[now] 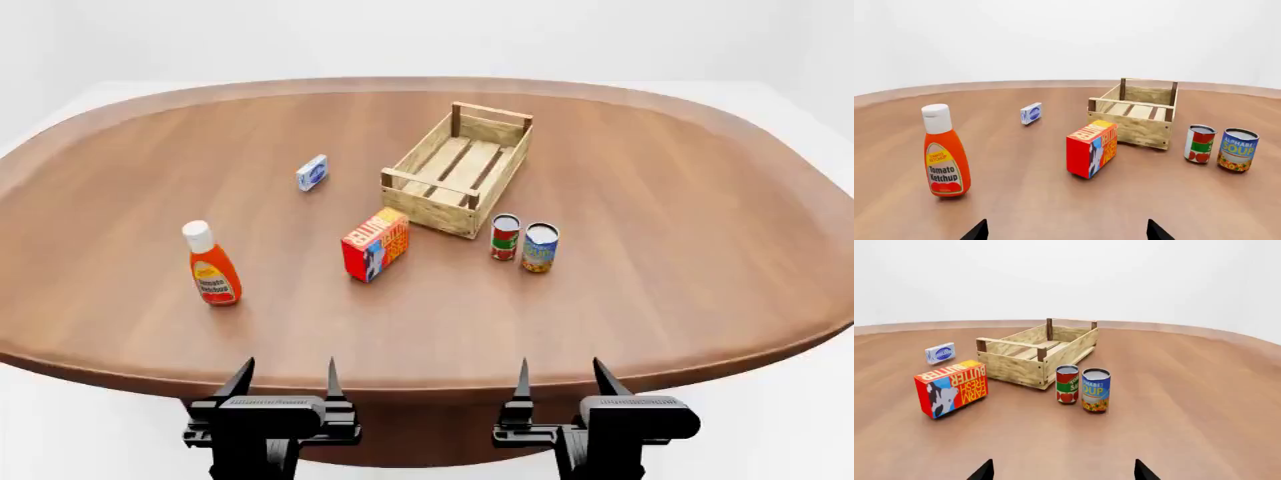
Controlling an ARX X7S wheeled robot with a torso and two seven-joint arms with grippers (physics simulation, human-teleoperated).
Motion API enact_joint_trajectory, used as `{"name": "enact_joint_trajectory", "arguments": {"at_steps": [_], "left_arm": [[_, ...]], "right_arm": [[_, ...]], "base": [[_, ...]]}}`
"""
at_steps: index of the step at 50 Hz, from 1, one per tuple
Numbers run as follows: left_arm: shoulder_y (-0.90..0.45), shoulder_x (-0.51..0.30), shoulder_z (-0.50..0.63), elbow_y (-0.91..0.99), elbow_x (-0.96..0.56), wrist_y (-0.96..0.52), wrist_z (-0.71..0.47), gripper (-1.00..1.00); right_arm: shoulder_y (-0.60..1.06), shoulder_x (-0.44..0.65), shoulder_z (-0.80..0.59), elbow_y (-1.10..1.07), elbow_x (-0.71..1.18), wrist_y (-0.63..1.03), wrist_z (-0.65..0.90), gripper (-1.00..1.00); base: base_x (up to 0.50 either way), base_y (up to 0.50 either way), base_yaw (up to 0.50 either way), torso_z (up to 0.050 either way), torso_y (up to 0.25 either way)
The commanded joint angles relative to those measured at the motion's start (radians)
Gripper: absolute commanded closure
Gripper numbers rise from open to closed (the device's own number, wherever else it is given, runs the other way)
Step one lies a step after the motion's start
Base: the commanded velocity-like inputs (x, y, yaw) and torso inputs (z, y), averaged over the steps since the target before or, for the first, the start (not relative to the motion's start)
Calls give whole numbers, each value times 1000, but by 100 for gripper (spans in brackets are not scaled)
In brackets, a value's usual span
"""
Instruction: Pick up the ketchup, and put it in the wooden tray.
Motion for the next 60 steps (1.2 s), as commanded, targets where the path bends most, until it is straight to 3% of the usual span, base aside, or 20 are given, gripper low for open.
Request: {"name": "enact_joint_trajectory", "arguments": {"at_steps": [1, 20, 60], "left_arm": [[2, -16, 19, 7, -23, -6, -11, -100], [-10, -63, 68, 16, -85, -5, -37, -100], [-124, -117, 85, 11, -167, -106, -83, -100]], "right_arm": [[-3, 16, -20, -8, 16, 2, 18, -100], [17, 70, -86, -51, 42, 54, 58, -100], [104, 140, -126, -113, 83, 175, 83, -100]], "base": [[0, 0, 0, 0, 0], [0, -60, 0, 0, 0], [0, -464, 0, 0, 0]]}}
